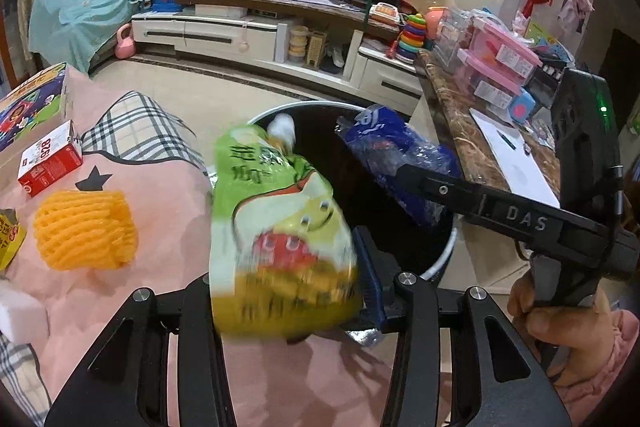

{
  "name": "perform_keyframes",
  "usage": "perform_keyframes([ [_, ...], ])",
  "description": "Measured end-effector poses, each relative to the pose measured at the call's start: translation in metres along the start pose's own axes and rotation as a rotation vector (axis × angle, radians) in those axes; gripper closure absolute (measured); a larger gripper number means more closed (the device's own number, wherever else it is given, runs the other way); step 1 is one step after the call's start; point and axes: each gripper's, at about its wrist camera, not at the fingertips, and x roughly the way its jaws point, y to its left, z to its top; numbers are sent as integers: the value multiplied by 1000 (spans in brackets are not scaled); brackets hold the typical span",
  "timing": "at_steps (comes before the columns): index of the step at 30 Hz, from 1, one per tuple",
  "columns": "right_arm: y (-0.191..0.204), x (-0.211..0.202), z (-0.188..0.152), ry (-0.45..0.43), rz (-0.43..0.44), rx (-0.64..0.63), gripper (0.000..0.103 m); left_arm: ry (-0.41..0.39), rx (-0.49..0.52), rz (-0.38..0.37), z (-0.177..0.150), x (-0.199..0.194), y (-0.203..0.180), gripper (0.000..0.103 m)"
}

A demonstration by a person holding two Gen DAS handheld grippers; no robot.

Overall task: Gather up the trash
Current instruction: 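Carry the pouch and blue bag over the bin and open both tools, then grasp the white foam net with the left tool while the right tool grasps the white foam block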

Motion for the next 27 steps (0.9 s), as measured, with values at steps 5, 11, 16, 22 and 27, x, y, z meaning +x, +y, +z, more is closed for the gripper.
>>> perform_keyframes([
  [5,-2,-3,5,-14,3,16,49,-5,-18,6,0,-2,3,40],
  [11,1,-7,4,-33,7,23,40,-10,-51,7,-11,-13,12,36],
  [16,9,-11,-2,-45,14,13,36,-10,-82,25,-29,-24,23,34],
  [22,29,-16,-14,-66,12,-21,26,-16,-157,54,-57,-44,48,34],
  [27,49,-18,-22,-76,30,-59,20,-26,-224,81,-78,-62,72,34],
])
